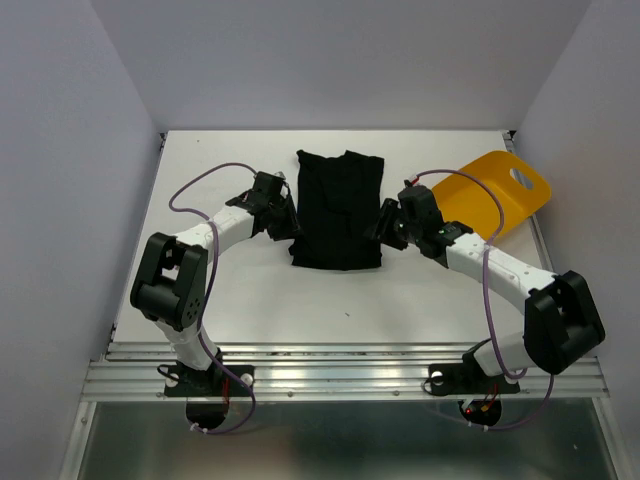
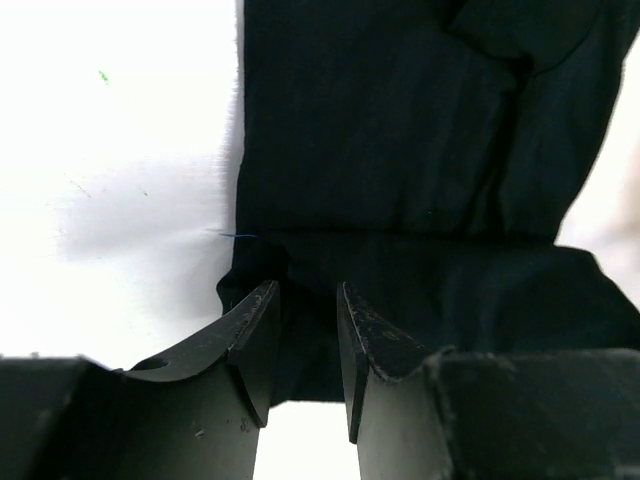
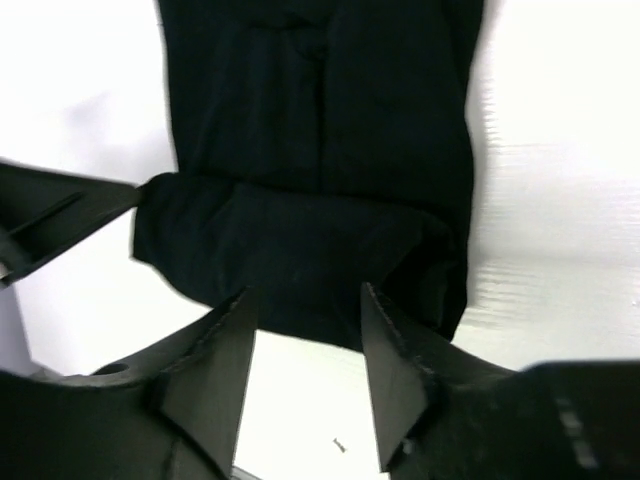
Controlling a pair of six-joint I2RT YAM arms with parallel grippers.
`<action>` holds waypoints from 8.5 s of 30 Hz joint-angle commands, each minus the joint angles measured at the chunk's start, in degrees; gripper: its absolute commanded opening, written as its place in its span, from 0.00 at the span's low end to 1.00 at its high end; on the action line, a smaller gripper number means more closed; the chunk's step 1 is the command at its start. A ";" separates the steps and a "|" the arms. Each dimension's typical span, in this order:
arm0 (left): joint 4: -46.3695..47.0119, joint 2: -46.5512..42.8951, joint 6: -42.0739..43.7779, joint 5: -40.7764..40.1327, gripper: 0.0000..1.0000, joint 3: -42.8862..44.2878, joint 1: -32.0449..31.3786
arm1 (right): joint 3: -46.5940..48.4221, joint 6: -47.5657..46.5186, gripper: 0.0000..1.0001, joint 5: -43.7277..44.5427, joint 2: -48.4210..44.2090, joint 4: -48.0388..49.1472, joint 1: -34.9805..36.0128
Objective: Roll the t-shirts
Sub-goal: Roll the T-shirt to the center of the board.
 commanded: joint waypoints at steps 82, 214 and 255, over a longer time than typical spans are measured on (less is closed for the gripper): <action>4.39 4.15 3.20 -2.92 0.00 1.60 -5.96 | 14.99 -30.62 0.61 -2.32 10.25 -1.19 3.90; -0.36 -10.88 2.23 -10.30 0.00 -10.00 -12.72 | -3.73 -15.86 0.02 0.67 4.71 -0.23 -1.90; 9.05 -10.87 -2.25 -7.84 0.00 -16.42 -12.64 | -5.05 -11.64 0.15 -5.22 1.80 -0.05 3.46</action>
